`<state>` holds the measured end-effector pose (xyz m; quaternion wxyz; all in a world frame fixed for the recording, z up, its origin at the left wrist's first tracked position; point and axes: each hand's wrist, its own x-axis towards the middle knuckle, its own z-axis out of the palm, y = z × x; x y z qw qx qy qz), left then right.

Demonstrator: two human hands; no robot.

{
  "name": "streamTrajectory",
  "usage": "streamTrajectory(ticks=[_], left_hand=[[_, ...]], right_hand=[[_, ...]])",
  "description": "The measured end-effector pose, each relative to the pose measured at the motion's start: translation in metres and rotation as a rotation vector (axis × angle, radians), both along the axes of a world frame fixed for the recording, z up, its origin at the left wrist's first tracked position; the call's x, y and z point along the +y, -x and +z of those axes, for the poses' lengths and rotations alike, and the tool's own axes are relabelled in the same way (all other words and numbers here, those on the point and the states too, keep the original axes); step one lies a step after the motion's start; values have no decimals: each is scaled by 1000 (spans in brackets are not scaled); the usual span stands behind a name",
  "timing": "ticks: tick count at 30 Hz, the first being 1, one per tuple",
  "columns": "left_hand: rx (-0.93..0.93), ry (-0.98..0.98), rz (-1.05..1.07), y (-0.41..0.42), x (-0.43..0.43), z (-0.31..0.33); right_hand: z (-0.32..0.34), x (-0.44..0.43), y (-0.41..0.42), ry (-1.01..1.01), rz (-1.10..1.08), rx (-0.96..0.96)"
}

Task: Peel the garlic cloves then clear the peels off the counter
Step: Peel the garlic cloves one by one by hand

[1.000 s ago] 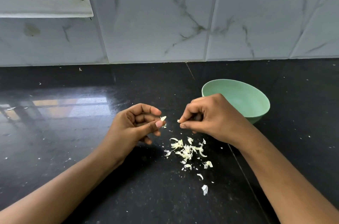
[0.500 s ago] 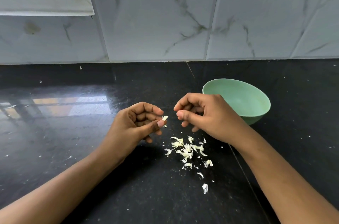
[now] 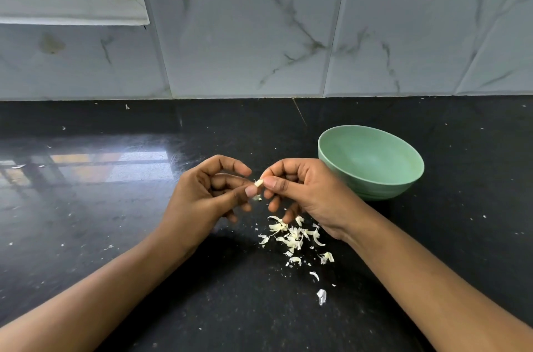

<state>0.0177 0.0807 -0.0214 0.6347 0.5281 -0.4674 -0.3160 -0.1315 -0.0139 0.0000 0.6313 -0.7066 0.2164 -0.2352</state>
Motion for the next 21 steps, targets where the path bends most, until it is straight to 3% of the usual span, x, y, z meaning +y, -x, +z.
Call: streamTrajectory(ticks=[5,12,21], left_hand=[[-3,10,-11,1,1,2],[-192,41,104,2,3,4],[-279,30,147,1,3,2]], right_hand=[[-6,3,-3,244,-93,45],[-3,-1,0,305,-112,39],[-8,1,-2,817,-263,27]])
